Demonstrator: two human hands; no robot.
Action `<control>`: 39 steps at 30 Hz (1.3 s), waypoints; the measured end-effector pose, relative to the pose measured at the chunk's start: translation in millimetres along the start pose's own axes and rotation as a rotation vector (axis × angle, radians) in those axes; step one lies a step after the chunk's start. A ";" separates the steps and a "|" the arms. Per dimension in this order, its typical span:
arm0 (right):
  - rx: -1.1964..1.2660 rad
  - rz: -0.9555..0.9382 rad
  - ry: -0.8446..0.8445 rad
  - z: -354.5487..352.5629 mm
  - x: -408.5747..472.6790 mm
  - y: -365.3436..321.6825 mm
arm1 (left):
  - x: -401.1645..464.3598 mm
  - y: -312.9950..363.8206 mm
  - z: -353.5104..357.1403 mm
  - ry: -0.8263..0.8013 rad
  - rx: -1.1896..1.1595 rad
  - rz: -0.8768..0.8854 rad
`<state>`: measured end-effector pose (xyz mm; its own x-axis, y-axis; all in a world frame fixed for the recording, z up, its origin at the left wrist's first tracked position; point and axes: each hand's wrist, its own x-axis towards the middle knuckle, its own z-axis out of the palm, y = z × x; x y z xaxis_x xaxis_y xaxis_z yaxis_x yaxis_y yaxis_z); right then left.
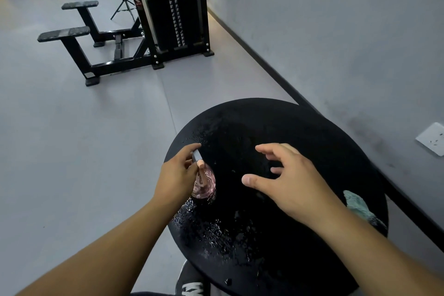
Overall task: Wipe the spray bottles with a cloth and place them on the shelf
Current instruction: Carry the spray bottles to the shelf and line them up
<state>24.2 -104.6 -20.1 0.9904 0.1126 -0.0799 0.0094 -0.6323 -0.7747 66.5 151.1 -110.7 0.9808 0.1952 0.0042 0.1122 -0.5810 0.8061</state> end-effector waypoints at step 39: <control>-0.094 0.062 0.530 -218.7 -276.9 9.0 | -206.7 313.1 11.5 -0.311 -0.270 0.590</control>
<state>-219.8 -309.1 132.2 0.9230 -0.3140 0.2225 -0.0630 -0.6937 -0.7175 -99.2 -80.3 134.0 0.8704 -0.3486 0.3475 -0.4543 -0.2972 0.8398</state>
